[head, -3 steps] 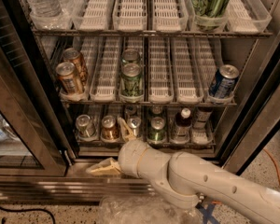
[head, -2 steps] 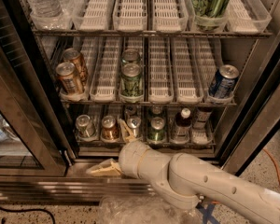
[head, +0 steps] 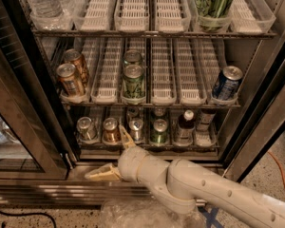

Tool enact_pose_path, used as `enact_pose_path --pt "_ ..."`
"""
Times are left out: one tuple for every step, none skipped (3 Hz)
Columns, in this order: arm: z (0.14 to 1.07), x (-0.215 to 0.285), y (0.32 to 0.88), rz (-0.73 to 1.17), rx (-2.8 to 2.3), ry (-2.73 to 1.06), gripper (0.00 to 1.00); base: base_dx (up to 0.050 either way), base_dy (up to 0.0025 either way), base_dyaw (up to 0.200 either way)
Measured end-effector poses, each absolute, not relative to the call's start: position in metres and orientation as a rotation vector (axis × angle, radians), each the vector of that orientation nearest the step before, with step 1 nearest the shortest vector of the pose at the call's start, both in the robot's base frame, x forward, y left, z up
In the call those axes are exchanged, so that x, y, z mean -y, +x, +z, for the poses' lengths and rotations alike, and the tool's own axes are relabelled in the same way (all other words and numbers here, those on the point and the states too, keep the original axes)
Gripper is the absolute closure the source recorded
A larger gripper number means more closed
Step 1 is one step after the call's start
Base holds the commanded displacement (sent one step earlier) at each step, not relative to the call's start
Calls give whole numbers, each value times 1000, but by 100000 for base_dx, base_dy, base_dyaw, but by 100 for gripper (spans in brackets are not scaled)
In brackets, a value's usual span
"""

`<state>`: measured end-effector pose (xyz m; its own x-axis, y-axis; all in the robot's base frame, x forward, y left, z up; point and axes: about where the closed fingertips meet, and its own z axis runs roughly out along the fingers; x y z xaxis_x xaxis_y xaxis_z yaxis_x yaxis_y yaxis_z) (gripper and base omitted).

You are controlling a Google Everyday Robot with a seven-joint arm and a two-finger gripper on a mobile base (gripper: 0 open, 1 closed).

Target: Pick 7up can from bottom shelf of fridge

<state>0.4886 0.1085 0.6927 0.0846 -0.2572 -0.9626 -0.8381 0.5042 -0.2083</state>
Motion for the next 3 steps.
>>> enact_pose_path --pt "672 -126 499 585 -1439 -939 0 0 0 0" --pt "648 -140 505 606 -1425 -881 0 0 0 0" --pt "630 -149 507 626 -1437 -818 0 0 0 0"
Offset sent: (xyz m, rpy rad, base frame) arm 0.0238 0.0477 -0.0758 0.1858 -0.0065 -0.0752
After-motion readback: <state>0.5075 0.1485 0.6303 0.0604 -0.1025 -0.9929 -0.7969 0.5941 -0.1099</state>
